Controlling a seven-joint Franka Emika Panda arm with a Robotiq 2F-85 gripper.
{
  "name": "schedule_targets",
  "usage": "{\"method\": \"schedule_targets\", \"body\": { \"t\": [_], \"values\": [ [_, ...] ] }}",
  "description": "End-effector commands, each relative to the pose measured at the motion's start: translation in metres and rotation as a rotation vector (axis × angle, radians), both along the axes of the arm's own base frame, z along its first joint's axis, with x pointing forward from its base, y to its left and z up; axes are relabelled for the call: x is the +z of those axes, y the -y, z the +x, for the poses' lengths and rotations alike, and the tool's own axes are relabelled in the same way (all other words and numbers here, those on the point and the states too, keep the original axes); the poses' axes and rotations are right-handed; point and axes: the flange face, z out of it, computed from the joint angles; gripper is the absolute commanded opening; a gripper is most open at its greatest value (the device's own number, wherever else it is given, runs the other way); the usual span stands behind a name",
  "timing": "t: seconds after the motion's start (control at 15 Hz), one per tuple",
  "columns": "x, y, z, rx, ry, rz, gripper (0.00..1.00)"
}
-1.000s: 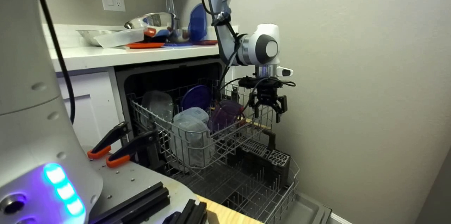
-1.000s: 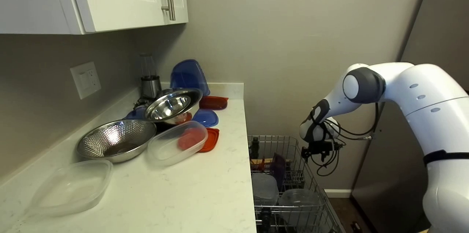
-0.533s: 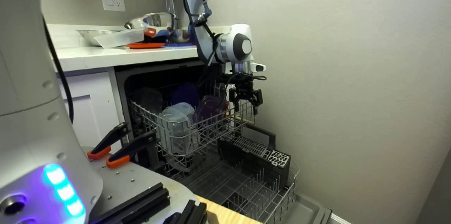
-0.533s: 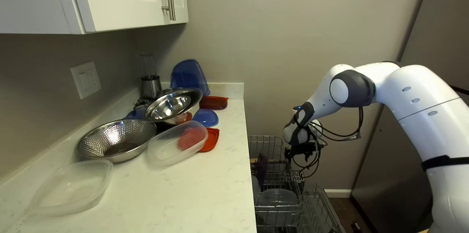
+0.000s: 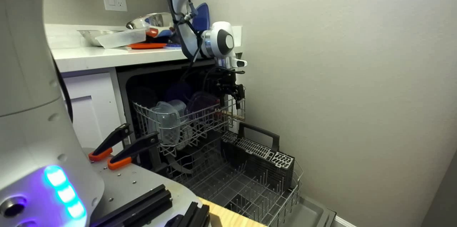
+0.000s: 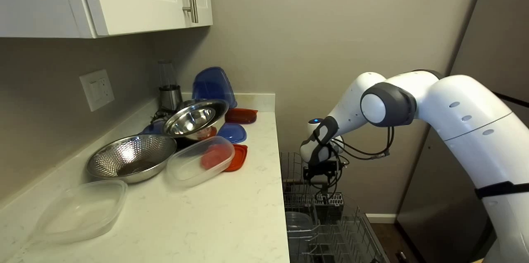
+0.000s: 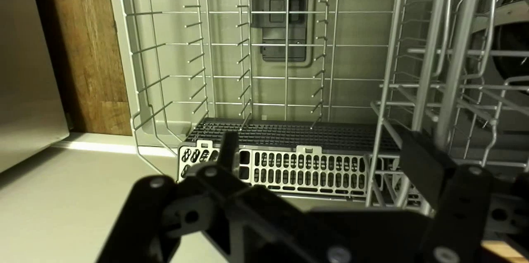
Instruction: Push in the rack of the dishwasher
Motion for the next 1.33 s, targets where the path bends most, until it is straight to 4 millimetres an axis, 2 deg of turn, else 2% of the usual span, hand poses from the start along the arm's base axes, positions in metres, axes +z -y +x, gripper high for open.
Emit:
{"method": "schedule_targets", "body": {
  "t": [0.0,0.2,0.47,0.87,1.07,1.27],
  "values": [
    [0.003,-0.026,-0.001,-0.046,-0.024,0.009,1.00],
    [0.002,-0.039,-0.003,-0.053,-0.066,0.041,1.00],
    [0.004,-0.043,-0.003,-0.040,-0.142,0.119,1.00],
    [0.006,-0.031,0.011,-0.039,-0.111,0.233,1.00],
    [-0.001,-0.022,0.017,-0.041,-0.109,0.302,1.00],
    [-0.009,-0.022,0.021,-0.039,-0.113,0.359,1.00]
  ]
}}
